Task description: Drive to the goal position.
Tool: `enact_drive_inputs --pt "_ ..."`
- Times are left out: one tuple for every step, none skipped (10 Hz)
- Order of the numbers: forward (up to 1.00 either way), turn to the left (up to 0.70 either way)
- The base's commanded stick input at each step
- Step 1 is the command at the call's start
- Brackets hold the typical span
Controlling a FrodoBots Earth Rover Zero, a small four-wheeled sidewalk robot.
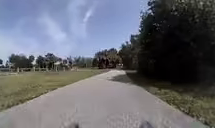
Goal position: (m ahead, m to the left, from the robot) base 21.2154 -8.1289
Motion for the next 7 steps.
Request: enact_drive_inputs --pt "0.7 0.0" --pt "0.7 0.0" --pt "0.7 0.0" --pt "0.7 0.0" --pt "0.7 0.0" --pt "0.7 0.0" --pt "0.7 0.0"
